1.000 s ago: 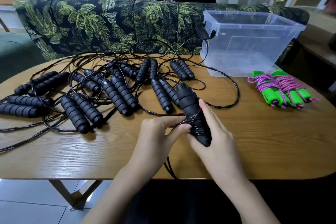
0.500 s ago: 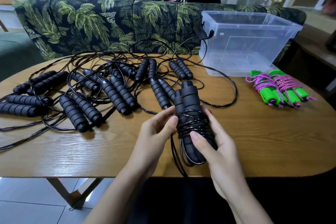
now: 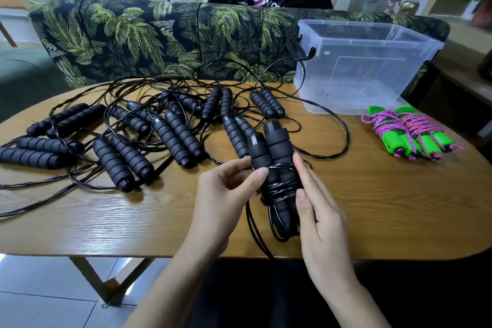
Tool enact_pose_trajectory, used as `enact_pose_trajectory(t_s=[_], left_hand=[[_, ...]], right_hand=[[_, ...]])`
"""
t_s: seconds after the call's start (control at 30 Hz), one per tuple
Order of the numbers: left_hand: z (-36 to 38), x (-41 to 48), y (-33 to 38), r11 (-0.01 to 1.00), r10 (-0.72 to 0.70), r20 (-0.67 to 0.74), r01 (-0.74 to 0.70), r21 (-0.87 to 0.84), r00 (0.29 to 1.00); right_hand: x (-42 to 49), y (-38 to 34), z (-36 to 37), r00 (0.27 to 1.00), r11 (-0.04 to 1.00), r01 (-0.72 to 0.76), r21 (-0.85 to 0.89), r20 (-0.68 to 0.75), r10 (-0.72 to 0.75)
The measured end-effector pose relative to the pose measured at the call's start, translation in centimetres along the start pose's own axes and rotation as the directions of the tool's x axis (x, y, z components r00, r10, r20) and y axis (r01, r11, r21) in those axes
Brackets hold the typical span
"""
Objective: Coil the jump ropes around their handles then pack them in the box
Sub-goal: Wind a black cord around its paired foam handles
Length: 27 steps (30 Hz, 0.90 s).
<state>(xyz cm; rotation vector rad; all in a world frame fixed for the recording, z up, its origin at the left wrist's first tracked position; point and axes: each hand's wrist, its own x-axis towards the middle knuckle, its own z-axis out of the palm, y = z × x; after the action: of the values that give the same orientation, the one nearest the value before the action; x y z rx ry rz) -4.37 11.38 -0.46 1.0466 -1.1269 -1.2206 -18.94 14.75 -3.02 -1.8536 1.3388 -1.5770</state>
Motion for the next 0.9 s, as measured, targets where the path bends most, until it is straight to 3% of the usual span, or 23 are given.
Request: enact_pose_trajectory(t_s=[0.1, 0.2, 0.33, 0.43, 0.63, 0.73, 0.8, 0.9], left_hand=[[-0.2, -0.1, 0.5, 0.999, 0.044, 0.103, -0.044, 0.0, 0.994], [0.0, -0.1, 0.8, 0.996, 0.091, 0.061, -0.091, 0.005, 0.994], [0.5, -0.1, 0.6, 0.971, 0.199, -0.076, -0.186, 0.151, 0.977], [0.4, -0.1, 0.7, 0.946, 0.256, -0.085, -0.232, 0.224, 0.963], [-0.5, 0.0, 0.2, 0.904, 0.254, 0.07, -0.262, 0.338, 0.965], [-0.7, -0.3, -0.1, 0.868, 0.277, 0.125, -0.304, 0.392, 0.953], [-0.5, -0.4, -0.3, 0.848, 0.306, 0.155, -0.343, 0.405, 0.939], [-0.1, -0.4, -0.8, 0.819, 0.359, 0.189, -0.405, 0.406, 0.914]], right_hand=[[0.1, 0.0, -0.3, 0.997, 0.996, -0.068, 0.057, -0.031, 0.07], [0.3, -0.3, -0.4, 0.992, 0.988, -0.111, 0.108, -0.043, 0.116], [0.4, -0.5, -0.3, 0.996, 0.986, -0.079, -0.145, 0.017, 0.082], [0.3, -0.8, -0.2, 0.991, 0.943, -0.067, -0.326, 0.086, 0.1], [0.6, -0.9, -0.6, 0.973, 0.95, -0.037, -0.311, 0.206, 0.106], [0.8, -1.3, -0.7, 0.956, 0.901, -0.044, -0.432, 0.244, 0.164], [1.0, -1.5, -0.5, 0.962, 0.855, -0.067, -0.515, 0.193, 0.192], [1.1, -0.6, -0.2, 0.991, 0.894, -0.056, -0.444, 0.088, 0.105]])
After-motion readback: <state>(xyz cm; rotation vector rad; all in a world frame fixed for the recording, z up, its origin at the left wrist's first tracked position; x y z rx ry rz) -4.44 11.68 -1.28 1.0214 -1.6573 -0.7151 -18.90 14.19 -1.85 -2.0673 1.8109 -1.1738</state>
